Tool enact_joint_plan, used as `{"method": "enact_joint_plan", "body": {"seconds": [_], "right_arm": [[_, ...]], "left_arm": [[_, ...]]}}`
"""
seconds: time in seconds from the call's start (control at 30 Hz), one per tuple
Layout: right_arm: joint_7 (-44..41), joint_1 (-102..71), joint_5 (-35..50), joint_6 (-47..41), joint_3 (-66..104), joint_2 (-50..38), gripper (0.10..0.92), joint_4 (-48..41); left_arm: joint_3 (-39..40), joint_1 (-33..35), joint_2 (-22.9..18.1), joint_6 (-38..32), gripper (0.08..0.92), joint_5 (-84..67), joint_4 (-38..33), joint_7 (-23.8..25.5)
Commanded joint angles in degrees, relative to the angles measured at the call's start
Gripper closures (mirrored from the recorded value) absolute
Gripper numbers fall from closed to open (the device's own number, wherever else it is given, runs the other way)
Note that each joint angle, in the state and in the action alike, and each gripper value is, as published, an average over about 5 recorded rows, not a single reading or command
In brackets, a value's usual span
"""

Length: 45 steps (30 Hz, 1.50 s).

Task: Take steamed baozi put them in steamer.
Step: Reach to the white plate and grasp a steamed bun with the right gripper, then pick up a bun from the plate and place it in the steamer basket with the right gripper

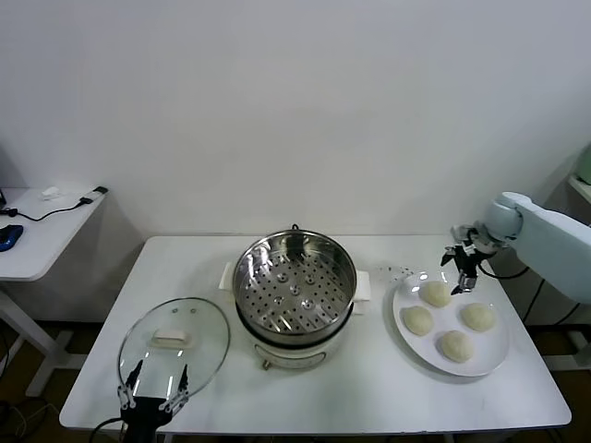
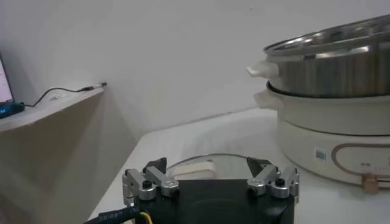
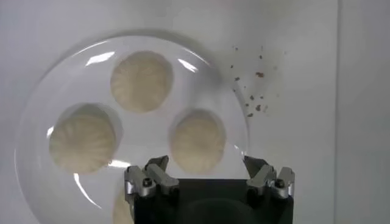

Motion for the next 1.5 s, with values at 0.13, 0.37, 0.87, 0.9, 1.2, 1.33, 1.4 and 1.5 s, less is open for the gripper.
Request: {"method": "enact_joint_plan", "body": {"seconds": [0.13, 0.37, 0.87, 0.9, 1.2, 1.33, 1.4, 1.5], "right_arm": [[0.3, -4.8, -1.3, -1.3, 2.8, 4.0, 0.203, -5.4], [1.5, -5.4, -4.7, -1.0, 4.8, 5.8, 0.203, -9.0], [2.3, -6.1, -5.0, -0.2, 6.3, 6.9, 0.216, -9.5], [2.3, -6.1, -5.0, -0.2, 6.4, 6.9, 0.226, -9.3], [1.0, -1.0, -1.7, -0.4, 2.4, 2.8, 0.331, -2.1], [0.3, 6.5, 1.5, -0.3, -3.4, -0.8, 0.35, 5.6], [-0.7, 13.3, 2.8, 1.1, -8.2, -2.3, 0.353, 11.3], [-2.7, 26.3, 5.1, 4.7, -15.1, -2.4, 0.355, 20.8]], "left_arm": [[0.0, 0.0, -0.1, -0.3, 0.177, 0.5, 0.6, -0.1], [0.0, 0.0, -0.1, -0.5, 0.177, 0.6, 0.7, -0.1], [0.1, 0.2, -0.1, -1.2, 0.177, 1.1, 1.2, -0.2], [0.1, 0.2, -0.1, -1.2, 0.177, 1.1, 1.2, -0.2], [0.2, 0.2, -0.2, -1.4, 0.177, 1.5, 1.2, -0.3], [0.2, 0.1, -0.4, -1.4, 0.177, 1.7, 1.1, -0.4], [0.4, 0.0, -0.5, -1.4, 0.177, 1.7, 1.1, -0.4], [0.7, -0.1, -0.5, -1.3, 0.177, 1.9, 1.0, -0.5]]}}
